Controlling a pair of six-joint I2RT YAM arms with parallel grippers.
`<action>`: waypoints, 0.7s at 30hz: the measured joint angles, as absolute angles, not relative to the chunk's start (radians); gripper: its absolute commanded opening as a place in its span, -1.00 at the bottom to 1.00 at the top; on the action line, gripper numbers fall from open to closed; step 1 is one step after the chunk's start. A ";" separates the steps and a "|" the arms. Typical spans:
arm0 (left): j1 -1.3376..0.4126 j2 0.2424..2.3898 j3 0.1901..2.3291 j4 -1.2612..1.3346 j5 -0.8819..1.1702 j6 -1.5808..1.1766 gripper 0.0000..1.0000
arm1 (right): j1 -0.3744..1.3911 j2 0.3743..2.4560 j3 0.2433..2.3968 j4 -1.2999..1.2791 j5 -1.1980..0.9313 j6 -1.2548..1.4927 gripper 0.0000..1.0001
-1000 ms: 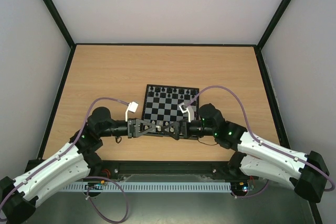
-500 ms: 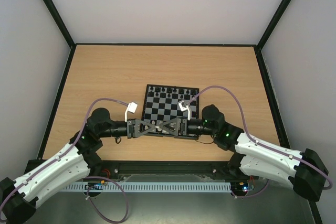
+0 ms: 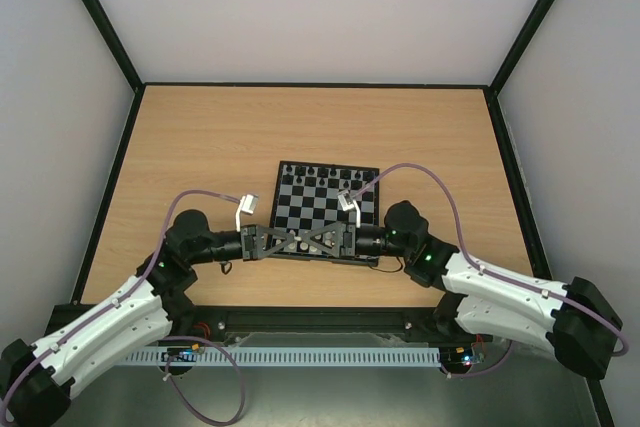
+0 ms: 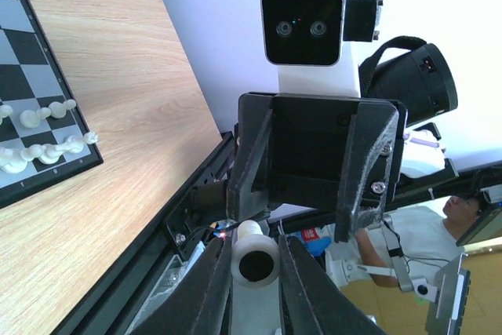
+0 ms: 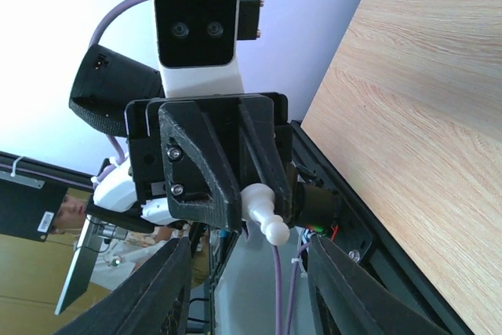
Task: Set up the chess pieces on the board
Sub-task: Pick up the chess piece at the center of the board.
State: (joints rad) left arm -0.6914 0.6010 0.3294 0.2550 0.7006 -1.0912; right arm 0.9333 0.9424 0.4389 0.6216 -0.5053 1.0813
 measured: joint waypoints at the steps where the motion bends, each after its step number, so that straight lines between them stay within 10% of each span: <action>1: -0.690 0.602 0.321 0.265 0.698 -1.102 -0.78 | 0.933 0.953 0.436 0.637 -0.508 1.087 -0.20; 21: -0.689 0.604 0.231 0.419 0.652 -1.238 -0.77 | 0.933 1.029 0.433 0.717 -0.518 1.126 -0.43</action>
